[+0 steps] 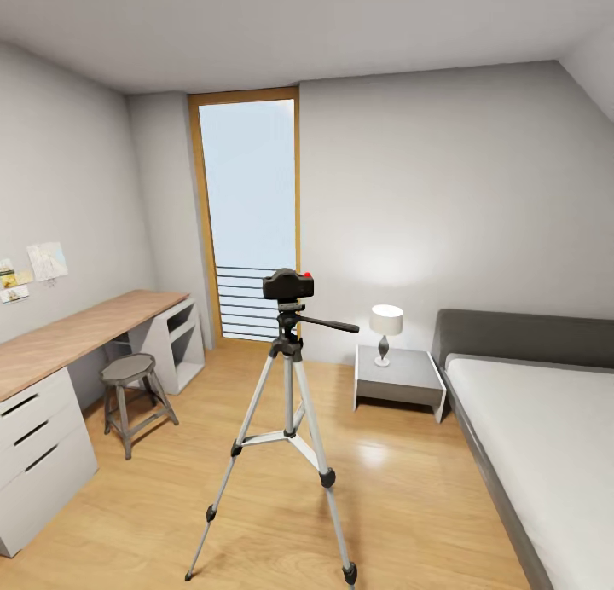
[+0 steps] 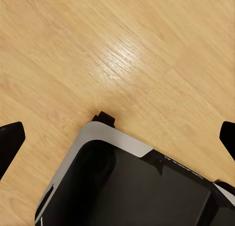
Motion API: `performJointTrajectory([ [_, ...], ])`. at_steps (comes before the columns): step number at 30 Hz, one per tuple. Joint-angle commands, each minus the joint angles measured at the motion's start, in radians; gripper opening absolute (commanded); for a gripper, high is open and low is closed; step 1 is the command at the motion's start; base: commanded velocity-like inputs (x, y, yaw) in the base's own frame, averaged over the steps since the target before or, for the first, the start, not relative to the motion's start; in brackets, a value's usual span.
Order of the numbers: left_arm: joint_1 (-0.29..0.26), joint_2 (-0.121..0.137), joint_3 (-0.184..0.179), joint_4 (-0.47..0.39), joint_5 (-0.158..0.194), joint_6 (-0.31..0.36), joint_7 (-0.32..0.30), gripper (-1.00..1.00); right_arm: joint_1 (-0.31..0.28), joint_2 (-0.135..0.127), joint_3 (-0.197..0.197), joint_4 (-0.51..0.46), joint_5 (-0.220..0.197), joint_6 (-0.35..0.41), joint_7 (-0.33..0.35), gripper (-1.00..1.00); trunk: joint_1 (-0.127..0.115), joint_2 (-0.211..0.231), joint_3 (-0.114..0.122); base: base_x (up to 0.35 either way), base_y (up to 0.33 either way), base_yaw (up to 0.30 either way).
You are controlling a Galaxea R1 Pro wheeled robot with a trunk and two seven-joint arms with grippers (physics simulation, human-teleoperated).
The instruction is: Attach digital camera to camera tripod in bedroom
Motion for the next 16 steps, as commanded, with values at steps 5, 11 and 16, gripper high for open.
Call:
performJointTrajectory([
  [5, 0.000, 0.000, -0.008, -0.001, 0.007, 0.001, 0.004, 1.00, -0.001, 0.001, -0.008, 0.003, 0.010, -0.005, 0.002, 1.00, 0.000, -0.001, 0.000, 0.000, 0.000, 0.000],
  [11, 0.000, 0.000, -0.008, -0.001, 0.007, 0.001, 0.004, 1.00, -0.001, 0.002, -0.008, 0.003, 0.010, -0.004, 0.002, 1.00, 0.000, -0.001, 0.000, 0.000, 0.000, 0.000],
  [16, 0.000, 0.000, -0.008, -0.001, 0.007, 0.001, 0.004, 1.00, -0.001, 0.002, -0.008, 0.003, 0.010, -0.004, 0.002, 1.00, 0.000, -0.001, 0.000, 0.000, 0.000, 0.000],
])
